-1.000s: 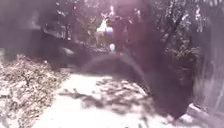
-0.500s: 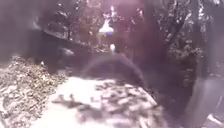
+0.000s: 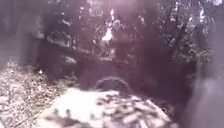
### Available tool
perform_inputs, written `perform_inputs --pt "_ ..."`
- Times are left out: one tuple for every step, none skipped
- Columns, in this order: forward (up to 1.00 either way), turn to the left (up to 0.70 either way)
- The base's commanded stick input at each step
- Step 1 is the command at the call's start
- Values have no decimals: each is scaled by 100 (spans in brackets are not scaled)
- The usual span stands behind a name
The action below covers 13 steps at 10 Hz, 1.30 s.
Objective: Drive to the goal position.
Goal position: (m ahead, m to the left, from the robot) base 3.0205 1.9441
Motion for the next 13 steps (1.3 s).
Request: perform_inputs --pt "50 0" --pt "50 0" --pt "50 0" --pt "50 0" --pt "50 0" --pt "50 0" --pt "50 0" --pt "50 0" --pt "50 0" --pt "50 0" --pt "50 0" --pt "50 0" --pt "50 0"
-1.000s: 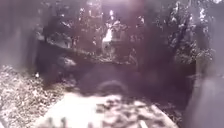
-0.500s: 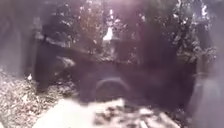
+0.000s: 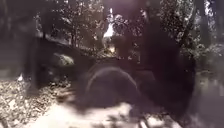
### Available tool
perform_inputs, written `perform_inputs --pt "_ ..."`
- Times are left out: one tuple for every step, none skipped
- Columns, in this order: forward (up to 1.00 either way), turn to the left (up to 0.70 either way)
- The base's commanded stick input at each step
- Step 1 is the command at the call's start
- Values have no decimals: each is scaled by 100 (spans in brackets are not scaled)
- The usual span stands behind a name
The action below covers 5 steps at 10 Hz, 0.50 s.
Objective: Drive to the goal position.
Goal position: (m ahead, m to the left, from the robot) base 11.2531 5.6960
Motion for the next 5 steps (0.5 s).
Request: perform_inputs --pt "50 0" --pt "50 0" --pt "50 0" --pt "50 0" --pt "50 0"
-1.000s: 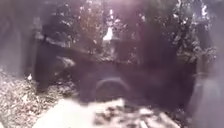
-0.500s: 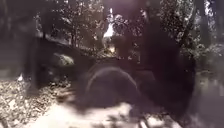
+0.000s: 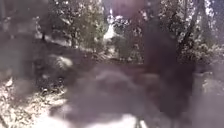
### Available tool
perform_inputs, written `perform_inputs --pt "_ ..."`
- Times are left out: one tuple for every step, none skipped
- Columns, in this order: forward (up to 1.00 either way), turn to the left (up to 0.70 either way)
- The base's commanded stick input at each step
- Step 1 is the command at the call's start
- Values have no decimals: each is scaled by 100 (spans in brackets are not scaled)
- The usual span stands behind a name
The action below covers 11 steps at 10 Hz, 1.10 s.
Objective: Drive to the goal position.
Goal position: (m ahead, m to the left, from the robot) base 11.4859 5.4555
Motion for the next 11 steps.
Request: perform_inputs --pt "50 0" --pt "50 0" --pt "50 0" --pt "50 0" --pt "50 0" --pt "50 0" --pt "50 0" --pt "50 0" --pt "50 0" --pt "50 0" --pt "50 0"
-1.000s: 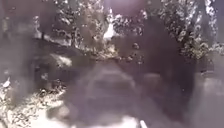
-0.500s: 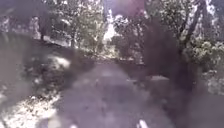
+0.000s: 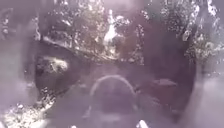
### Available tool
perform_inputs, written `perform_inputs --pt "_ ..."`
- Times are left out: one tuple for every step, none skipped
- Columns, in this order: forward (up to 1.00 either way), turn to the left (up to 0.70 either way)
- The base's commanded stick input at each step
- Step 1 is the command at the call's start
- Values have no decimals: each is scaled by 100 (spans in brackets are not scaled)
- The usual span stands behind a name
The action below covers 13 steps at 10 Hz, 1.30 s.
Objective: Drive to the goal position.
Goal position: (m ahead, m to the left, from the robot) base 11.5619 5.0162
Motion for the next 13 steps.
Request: perform_inputs --pt "50 0" --pt "50 0" --pt "50 21" --pt "50 44" --pt "50 50" --pt "50 31" --pt "50 6" --pt "50 1" --pt "50 0" --pt "50 0" --pt "50 0" --pt "50 0" --pt "50 0"
